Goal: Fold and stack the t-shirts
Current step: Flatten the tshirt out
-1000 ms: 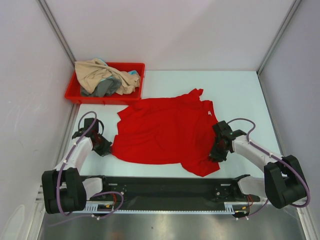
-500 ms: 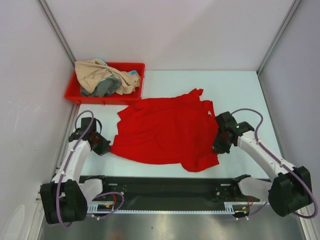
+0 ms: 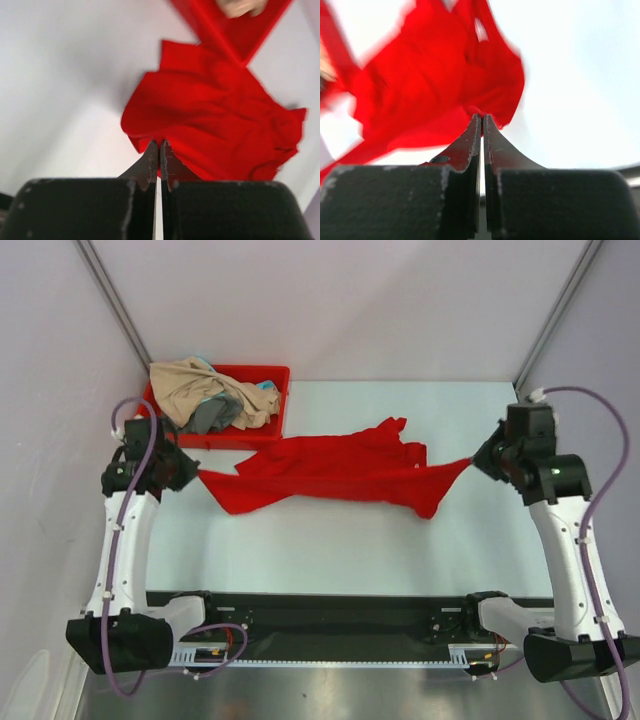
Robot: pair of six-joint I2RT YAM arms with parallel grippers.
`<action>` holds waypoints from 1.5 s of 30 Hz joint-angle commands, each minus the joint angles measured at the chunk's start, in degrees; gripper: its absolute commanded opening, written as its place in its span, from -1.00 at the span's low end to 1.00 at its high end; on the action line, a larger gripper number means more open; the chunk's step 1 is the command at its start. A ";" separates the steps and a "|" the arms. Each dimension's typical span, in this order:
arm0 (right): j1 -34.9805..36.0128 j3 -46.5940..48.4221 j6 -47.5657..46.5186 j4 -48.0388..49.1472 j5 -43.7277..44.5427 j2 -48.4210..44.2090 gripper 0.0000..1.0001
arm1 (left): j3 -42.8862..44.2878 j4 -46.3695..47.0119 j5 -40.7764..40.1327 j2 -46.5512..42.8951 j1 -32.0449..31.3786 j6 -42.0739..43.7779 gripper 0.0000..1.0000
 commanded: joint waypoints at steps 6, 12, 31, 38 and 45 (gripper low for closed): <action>-4.92 22.08 -9.03 9.91 5.80 -2.93 -1.00 | 23.99 4.03 3.24 5.04 -4.16 8.64 -0.99; -4.92 35.61 -10.52 16.00 4.58 -2.67 -1.00 | 34.56 5.71 5.27 6.02 -13.57 16.90 -1.00; -4.74 54.24 -18.88 24.70 1.15 -10.85 -1.00 | 47.84 5.09 -4.92 -6.91 -24.30 23.59 -0.99; -4.57 58.84 -19.49 29.09 1.59 -7.07 -1.00 | 58.56 5.71 -5.01 0.03 -25.36 23.33 -0.99; 0.61 49.89 -24.67 29.10 7.82 -4.69 -1.00 | 50.33 13.87 -6.14 2.85 -25.36 23.85 -0.99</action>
